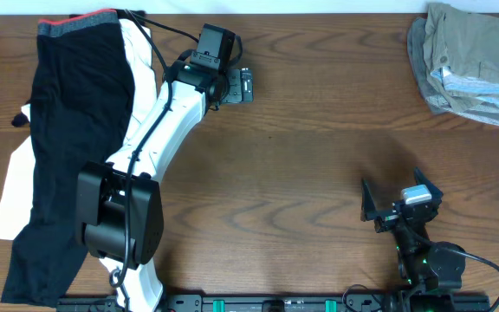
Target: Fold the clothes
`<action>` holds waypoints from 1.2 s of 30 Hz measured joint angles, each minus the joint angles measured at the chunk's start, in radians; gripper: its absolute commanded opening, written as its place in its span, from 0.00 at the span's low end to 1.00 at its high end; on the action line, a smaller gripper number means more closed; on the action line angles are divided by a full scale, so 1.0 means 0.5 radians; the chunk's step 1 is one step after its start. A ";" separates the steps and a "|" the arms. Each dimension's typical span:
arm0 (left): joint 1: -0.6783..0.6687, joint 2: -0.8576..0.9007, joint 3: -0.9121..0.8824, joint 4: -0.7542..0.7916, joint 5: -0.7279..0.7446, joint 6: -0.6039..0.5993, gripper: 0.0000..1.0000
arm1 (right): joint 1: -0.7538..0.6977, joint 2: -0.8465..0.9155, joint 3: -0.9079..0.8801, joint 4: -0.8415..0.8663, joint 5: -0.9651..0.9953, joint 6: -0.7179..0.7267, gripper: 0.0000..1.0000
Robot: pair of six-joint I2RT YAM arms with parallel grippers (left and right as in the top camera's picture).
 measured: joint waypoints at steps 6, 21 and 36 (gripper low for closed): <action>0.001 0.000 0.000 -0.082 -0.124 0.116 0.98 | 0.000 0.000 0.000 -0.001 0.000 0.000 0.99; -0.010 -0.352 -0.097 -0.130 -0.261 0.334 0.98 | 0.000 -0.001 0.000 -0.001 0.001 0.000 0.99; 0.352 -1.901 -1.625 0.749 -0.119 0.578 0.98 | 0.000 -0.002 0.000 -0.001 0.002 0.000 0.99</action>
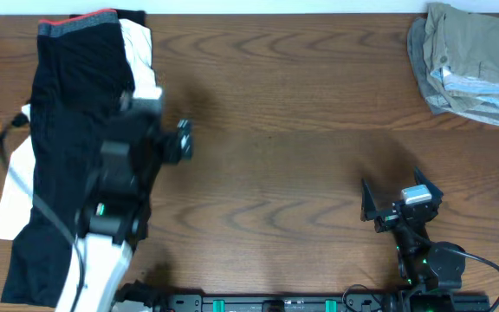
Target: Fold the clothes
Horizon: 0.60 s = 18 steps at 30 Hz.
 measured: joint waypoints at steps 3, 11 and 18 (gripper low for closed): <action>0.159 -0.291 -0.359 0.198 0.122 0.000 0.98 | 0.000 0.000 0.000 0.000 -0.001 0.000 0.99; 0.315 -0.864 -0.998 0.549 0.305 0.000 0.98 | 0.000 0.000 0.000 -0.001 -0.001 0.000 0.99; 0.348 -1.209 -1.279 0.561 0.340 0.000 0.98 | 0.000 0.000 0.000 -0.001 -0.001 0.000 0.99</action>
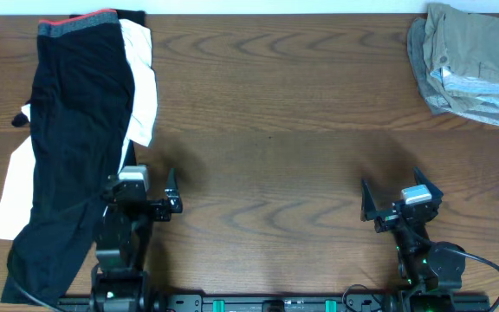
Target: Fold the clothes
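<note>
A long black garment (72, 147) with a grey, red-edged waistband lies lengthwise at the table's left. It lies on top of a white garment (144, 95) that shows along both its sides. A crumpled khaki garment (466, 61) is at the far right corner. My left gripper (142, 182) sits drawn back near the front edge, at the black garment's lower right border. It is open and holds nothing. My right gripper (392, 189) rests open near the front right, far from any cloth.
The brown wooden table (275, 130) runs bare between the two clothing piles. Both arm bases stand on a black rail (275, 305) along the front edge.
My left arm has drawn back from mid-table beside the black garment to its folded pose at the front edge. The clothes and the right arm have not moved.
My left arm was first stretched far out, its gripper empty on the bare table just right of the white garment's top. Then it was halfway back, blurred, and now it is folded at the front edge. The garments lie as they did throughout.
</note>
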`<action>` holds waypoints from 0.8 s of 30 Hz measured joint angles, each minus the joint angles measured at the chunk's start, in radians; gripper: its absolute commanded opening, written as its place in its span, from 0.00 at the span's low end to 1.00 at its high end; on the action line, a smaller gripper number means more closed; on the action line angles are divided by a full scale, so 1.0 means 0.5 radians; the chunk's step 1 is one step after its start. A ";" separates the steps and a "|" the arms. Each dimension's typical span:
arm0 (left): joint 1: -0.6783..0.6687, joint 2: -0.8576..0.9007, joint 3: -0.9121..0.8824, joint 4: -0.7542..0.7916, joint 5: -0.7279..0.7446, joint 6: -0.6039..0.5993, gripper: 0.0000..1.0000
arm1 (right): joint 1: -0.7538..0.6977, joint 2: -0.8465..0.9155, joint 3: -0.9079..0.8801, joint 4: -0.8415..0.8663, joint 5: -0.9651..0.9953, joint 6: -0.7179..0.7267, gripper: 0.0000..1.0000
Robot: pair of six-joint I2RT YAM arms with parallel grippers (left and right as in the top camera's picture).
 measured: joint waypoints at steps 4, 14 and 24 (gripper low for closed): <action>0.020 -0.162 -0.104 0.001 0.001 0.000 0.98 | 0.000 0.000 0.000 0.000 0.000 0.000 0.99; 0.023 -0.497 -0.232 -0.116 0.004 0.001 0.98 | 0.000 0.000 0.000 0.001 0.000 0.000 0.99; 0.023 -0.737 -0.225 -0.151 -0.013 0.000 0.98 | 0.000 0.000 0.000 0.000 0.000 0.000 0.99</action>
